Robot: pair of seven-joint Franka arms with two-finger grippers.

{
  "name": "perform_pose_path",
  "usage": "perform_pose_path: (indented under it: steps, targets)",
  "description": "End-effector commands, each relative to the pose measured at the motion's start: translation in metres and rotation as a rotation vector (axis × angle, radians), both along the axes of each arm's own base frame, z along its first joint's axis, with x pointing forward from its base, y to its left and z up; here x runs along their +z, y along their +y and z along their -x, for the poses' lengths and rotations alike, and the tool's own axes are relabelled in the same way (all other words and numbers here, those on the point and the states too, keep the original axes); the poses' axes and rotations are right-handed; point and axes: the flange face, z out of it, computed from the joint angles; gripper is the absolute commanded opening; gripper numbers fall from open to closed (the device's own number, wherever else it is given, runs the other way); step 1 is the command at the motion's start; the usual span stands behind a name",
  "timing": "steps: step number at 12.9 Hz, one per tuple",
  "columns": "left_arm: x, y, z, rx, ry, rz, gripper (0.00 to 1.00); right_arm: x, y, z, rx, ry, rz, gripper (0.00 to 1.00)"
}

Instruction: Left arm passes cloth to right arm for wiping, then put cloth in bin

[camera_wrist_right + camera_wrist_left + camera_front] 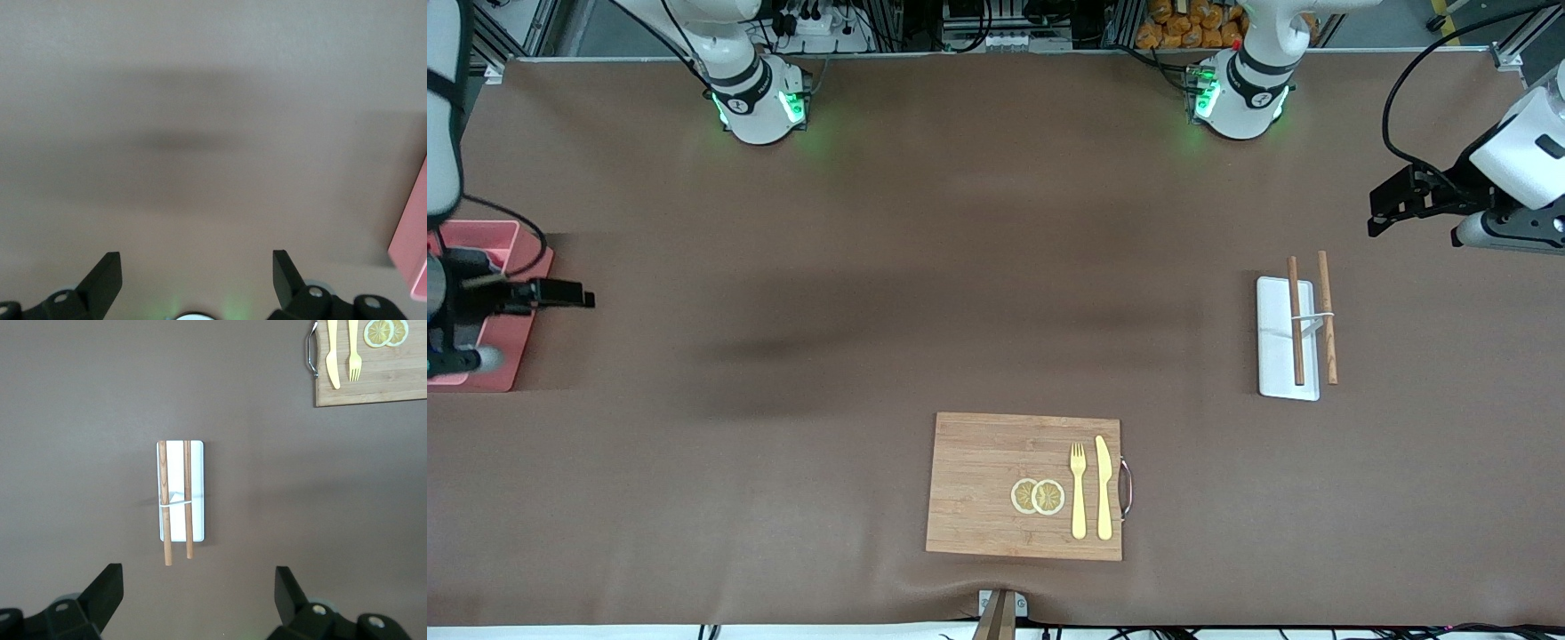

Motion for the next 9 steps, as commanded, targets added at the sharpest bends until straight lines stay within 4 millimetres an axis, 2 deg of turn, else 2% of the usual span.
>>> perform_pose_path:
  steps: [1,2,4,7,8,9]
  targets:
    - [0.004,-0.002,-0.001,0.009,-0.011,0.014,1.00,0.032,0.013,0.053,-0.082,-0.022,-0.005,1.00]
    - [0.004,-0.001,-0.001,0.011,-0.011,0.014,1.00,0.044,0.018,0.069,-0.087,-0.039,-0.002,1.00]
    - [0.004,-0.001,-0.001,0.011,-0.011,0.014,1.00,0.055,0.022,0.093,-0.129,-0.040,0.008,1.00]
    - [0.004,-0.002,-0.001,0.009,-0.011,0.014,1.00,0.059,0.029,0.110,-0.130,-0.043,0.009,1.00]
    - [0.004,-0.001,-0.001,0.011,-0.011,0.014,1.00,0.063,0.042,0.116,-0.145,-0.067,0.019,1.00]
    - [0.004,-0.001,-0.001,0.011,-0.011,0.014,1.00,0.070,0.055,0.113,-0.174,-0.099,0.042,1.00]
